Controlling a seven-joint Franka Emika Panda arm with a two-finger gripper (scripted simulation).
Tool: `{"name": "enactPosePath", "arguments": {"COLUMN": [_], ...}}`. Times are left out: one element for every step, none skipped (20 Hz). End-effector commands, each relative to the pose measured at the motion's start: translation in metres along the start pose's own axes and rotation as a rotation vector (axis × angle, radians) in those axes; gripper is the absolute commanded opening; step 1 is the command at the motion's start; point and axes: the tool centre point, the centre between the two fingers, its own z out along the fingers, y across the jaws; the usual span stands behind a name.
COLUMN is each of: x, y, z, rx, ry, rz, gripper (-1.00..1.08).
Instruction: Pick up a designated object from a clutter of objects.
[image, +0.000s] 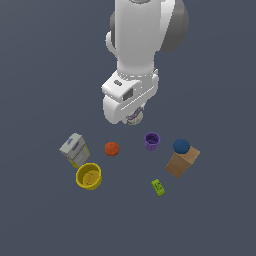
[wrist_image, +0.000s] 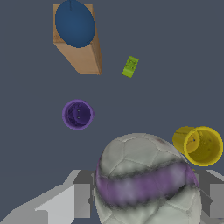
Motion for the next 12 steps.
{"name": "enactPosePath", "arguments": {"x": [-0.005, -0.006, -0.007, -0.009, -0.01, -0.011, -0.012, -0.012, -0.013, -0.013, -0.014, -0.014], "y": [-0.004, -0.005, -0.006, -0.007, -0.008, -0.008, -0.009, -0.009, -0.01, -0.01, -0.01, -0.01], "z": [-0.021, -0.028, -0.035, -0.041, -0.047, -0.052, -0.056, -0.06, -0.063, -0.066, -0.068, -0.07], "rx": [0.0, 0.0, 0.0, 0.0, 0.0, 0.0, 0.0, 0.0, 0.0, 0.0, 0.0, 0.0], "ry": [0.0, 0.0, 0.0, 0.0, 0.0, 0.0, 0.0, 0.0, 0.0, 0.0, 0.0, 0.0], "rz": [0.0, 0.0, 0.0, 0.0, 0.0, 0.0, 0.0, 0.0, 0.0, 0.0, 0.001, 0.001], "gripper": [-1.0, -1.0, -1.0, -1.0, -1.0, -1.0, -1.0, -1.0, -1.0, -1.0, -1.0, -1.0]}}
